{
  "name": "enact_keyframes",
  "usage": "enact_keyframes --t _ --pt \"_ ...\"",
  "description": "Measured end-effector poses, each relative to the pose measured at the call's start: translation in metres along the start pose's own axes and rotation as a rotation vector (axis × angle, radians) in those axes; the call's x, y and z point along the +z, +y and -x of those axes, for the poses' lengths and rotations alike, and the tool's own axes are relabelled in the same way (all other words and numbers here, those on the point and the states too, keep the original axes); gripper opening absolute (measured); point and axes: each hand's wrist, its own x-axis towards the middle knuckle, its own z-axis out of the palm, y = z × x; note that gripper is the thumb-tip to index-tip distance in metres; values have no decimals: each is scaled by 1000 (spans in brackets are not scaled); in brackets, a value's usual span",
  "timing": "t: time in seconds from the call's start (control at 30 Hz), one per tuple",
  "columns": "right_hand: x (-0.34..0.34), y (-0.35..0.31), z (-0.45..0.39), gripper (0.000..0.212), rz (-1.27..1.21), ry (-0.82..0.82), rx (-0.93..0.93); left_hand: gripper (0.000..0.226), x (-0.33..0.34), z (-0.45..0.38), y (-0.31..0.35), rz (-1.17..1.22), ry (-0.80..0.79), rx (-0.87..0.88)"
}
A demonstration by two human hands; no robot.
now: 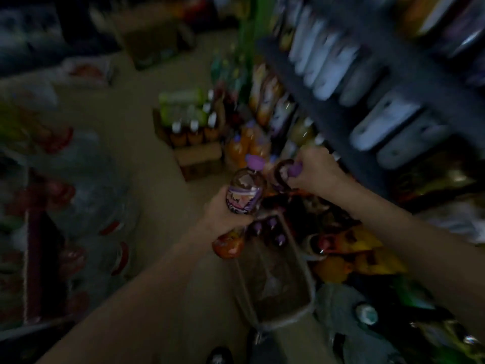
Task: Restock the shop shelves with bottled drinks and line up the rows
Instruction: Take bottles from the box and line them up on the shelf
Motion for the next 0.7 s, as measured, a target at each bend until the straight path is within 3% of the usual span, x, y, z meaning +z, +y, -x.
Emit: enact_keyframes --t 0.2,0.33,0.5,0.7 --pt "-257 -29 100 28 -234 503 7 77 -8 60 193 -28 22 311" --pt "-360 -35 168 22 -560 806 -71 67 10 103 287 -45 -75 483" --pt "-395 0 247 16 -784 1086 46 57 53 140 359 -109 -253 580" --pt "-395 60 336 23 -625 1271 214 66 131 172 405 -253 -369 699"
